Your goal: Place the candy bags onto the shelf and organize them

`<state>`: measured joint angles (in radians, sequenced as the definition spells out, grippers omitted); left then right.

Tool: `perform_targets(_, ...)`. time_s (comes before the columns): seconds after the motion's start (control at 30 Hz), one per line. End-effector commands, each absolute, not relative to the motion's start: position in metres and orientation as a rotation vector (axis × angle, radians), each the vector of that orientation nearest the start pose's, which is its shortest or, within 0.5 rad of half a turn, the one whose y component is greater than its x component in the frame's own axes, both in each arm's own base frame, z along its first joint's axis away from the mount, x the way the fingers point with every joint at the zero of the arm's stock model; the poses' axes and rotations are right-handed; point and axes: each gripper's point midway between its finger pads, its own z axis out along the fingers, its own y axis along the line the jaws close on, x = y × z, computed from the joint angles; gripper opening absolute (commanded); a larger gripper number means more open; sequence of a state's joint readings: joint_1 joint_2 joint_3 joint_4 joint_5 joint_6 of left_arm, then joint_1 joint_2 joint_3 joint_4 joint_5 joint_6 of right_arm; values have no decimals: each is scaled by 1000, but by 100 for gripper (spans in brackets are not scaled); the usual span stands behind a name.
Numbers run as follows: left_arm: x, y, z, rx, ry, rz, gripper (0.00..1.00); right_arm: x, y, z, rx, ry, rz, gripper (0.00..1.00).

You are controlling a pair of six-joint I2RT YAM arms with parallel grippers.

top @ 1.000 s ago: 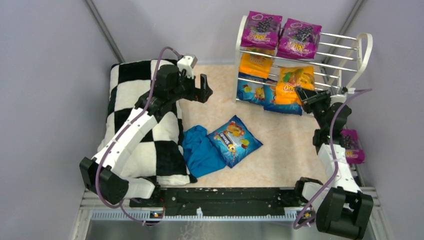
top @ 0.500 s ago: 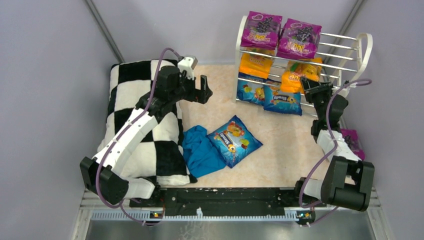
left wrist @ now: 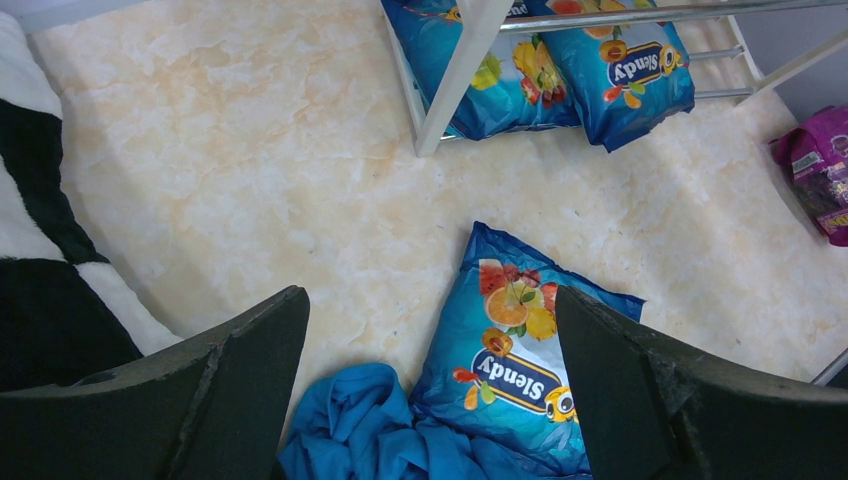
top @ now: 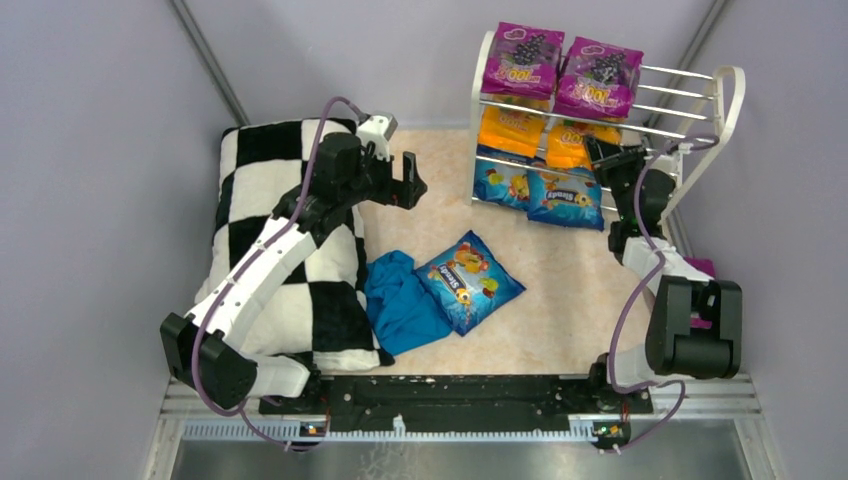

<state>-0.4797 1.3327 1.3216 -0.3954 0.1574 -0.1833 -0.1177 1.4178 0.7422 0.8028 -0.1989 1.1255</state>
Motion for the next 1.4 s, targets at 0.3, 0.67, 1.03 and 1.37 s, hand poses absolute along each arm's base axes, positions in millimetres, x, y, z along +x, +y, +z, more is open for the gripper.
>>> perform_targets(0.3,351,-225,310,408,1914,-585,99,467,28,347,529,1159,1001,4)
perform_targets(0.67,347,-227,315,420,1899,-589,99,479,42,325,539,1229,1110,13)
perform_targets(1.03,343,-229,317,430,1888,-576,99,473,35,315,581,1269,1035,26)
perform_targets(1.37,342,-230,316,433,1885,-558,99,466,4,309,660,1366,850,52)
